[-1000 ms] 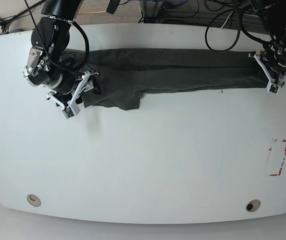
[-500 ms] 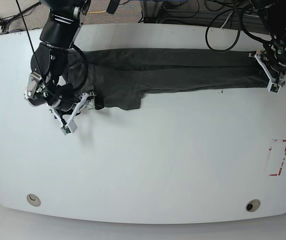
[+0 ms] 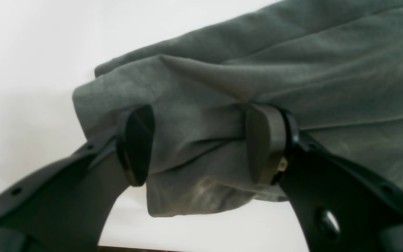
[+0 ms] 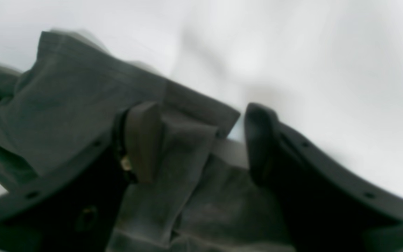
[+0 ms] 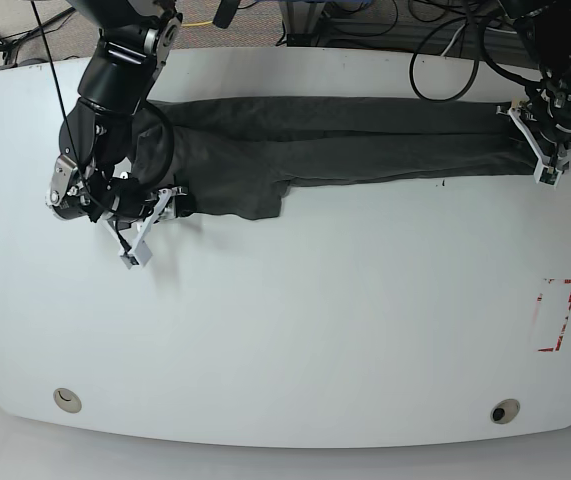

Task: Fold the T-shirt properly
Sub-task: 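Drag the right gripper along the strip's end to straighten it, then pull the long folded strip taut between both grippers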

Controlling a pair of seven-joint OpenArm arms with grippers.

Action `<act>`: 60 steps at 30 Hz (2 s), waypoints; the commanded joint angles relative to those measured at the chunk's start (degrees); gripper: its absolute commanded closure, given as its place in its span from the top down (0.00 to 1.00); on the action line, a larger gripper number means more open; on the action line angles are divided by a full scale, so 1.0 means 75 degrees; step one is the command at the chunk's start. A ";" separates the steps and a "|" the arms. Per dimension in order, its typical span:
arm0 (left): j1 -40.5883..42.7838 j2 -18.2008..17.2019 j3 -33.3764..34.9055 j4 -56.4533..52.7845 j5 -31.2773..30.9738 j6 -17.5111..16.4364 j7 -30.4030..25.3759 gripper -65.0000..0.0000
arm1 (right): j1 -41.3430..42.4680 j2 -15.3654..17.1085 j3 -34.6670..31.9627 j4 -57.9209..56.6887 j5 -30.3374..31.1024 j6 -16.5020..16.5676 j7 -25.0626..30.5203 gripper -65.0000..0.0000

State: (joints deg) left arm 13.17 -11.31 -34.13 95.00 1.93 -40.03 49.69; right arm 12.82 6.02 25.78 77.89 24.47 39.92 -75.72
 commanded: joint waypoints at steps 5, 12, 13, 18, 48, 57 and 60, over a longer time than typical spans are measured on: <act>-0.0015 -0.0080 -0.0003 0.0045 0.0111 0.0004 0.0085 0.59 | 0.0008 0.0129 0.0003 0.0123 0.0799 0.0010 -0.0002 0.27; -0.0027 -0.0080 0.0008 0.0034 0.0111 0.0004 0.0085 0.59 | -0.0086 0.0422 0.0003 0.0123 0.2311 0.0010 0.0350 0.08; -0.0027 -0.0080 0.0008 0.0034 0.0111 0.0004 0.0085 0.59 | -0.0144 0.0516 0.0003 0.0123 0.2499 0.0010 0.0432 0.05; -0.0027 -0.0080 0.0008 0.0022 0.0111 0.0004 0.0085 0.59 | -0.0461 0.0809 0.0038 0.0135 0.3190 0.0010 0.0479 0.00; -0.0050 -0.0127 0.0255 -0.0424 0.0111 0.0004 0.0085 0.59 | -0.3872 0.1465 0.0812 0.2421 0.4866 0.0010 0.0760 0.12; -0.0050 -0.0127 0.0255 -0.0435 0.0111 0.0004 0.0085 0.59 | -0.4048 0.1371 0.1667 0.2937 0.4374 0.0010 0.0819 0.74; -0.0050 -0.0127 0.0255 -0.0435 0.0088 0.0004 0.0085 0.59 | -0.4048 0.1243 0.1808 0.3628 0.4210 0.0010 0.0807 0.74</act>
State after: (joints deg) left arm 12.36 -12.27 -32.56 92.03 1.06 -39.51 47.81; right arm -18.15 15.38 39.38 100.62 54.24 39.53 -70.85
